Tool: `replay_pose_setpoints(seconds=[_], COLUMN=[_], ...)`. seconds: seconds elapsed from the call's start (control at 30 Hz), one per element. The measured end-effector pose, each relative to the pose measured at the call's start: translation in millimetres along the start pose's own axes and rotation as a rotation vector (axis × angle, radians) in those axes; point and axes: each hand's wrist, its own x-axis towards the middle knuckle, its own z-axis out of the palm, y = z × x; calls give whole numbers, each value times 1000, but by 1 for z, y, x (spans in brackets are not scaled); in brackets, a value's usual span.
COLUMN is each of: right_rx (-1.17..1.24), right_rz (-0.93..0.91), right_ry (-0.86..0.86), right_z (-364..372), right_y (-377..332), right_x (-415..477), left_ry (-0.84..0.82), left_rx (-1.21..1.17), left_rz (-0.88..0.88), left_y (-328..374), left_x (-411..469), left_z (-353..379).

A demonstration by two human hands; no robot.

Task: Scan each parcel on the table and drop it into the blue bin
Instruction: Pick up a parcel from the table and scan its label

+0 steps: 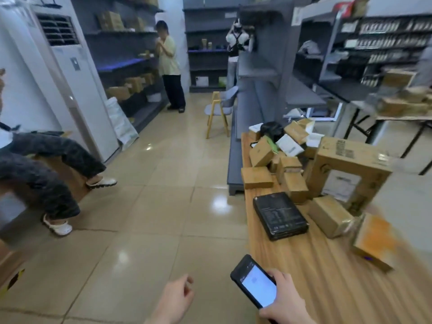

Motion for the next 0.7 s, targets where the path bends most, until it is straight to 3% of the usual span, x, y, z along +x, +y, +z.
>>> replay_pose_setpoints(seconds=[0.3, 0.6, 0.7], right_rx=[-30, 34, 69], right_rz=[155, 385, 471], right_ry=[142, 212, 221], right_z=[-105, -137, -135], right_y=[78, 109, 113], right_x=[41, 93, 109], left_ry=[-87, -121, -151], left_rx=[32, 96, 224], left_rz=[145, 314, 344], left_y=[118, 202, 228], left_x=[90, 191, 228], left_z=[70, 110, 127])
